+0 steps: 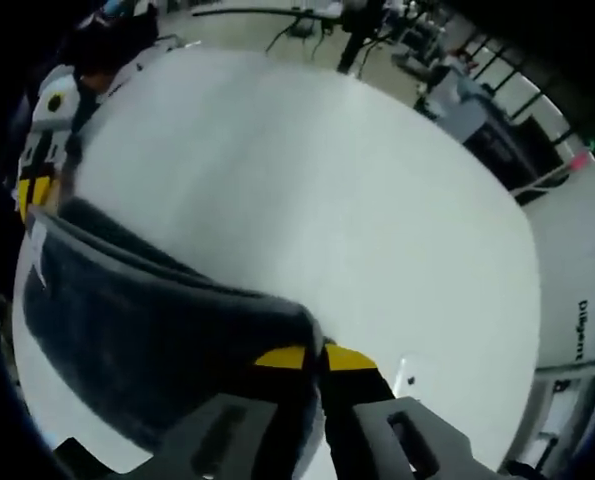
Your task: Open the folded towel by lifting each exposed corner and separating the folded layers until the towel lies flat within the target outline without major curled edges
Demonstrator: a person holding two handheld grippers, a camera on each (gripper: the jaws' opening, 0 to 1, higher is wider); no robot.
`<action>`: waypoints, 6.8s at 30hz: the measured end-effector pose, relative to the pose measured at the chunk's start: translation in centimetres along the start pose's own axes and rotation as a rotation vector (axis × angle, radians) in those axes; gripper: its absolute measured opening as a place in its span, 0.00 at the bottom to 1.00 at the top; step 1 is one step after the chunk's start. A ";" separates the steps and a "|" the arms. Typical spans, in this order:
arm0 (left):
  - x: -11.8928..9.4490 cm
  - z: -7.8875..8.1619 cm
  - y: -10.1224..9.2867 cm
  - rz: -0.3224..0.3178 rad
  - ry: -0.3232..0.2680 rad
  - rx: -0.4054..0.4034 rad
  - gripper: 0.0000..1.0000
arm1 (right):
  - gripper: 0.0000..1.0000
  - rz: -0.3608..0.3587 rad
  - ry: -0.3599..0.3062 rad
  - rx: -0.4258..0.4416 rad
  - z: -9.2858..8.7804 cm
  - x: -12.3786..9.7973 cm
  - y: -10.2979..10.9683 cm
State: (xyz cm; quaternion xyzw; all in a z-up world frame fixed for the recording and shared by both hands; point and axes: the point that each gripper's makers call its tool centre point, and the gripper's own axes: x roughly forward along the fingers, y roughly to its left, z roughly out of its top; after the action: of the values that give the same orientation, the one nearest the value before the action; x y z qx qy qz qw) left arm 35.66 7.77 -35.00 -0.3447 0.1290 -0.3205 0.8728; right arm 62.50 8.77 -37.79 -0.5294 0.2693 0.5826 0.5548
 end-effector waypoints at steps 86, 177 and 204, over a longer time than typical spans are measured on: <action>4.5 -1.8 -9.6 -0.147 0.012 0.218 0.02 | 0.00 -0.272 -0.096 0.039 -3.9 -9.0 1.2; 12.5 -10.9 -18.3 -0.246 0.167 0.319 0.02 | 0.00 -0.431 -0.024 0.090 -17.8 -14.9 5.8; 17.7 -14.8 -18.2 -0.291 0.301 0.436 0.03 | 0.00 -0.464 0.007 0.148 -23.6 -13.1 6.5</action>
State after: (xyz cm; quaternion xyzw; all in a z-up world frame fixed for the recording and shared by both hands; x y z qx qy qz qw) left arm 33.95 -21.52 -33.45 -0.1124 0.1344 -0.5101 0.8421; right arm 61.61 -18.76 -34.54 -0.5372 0.1843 0.4164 0.7100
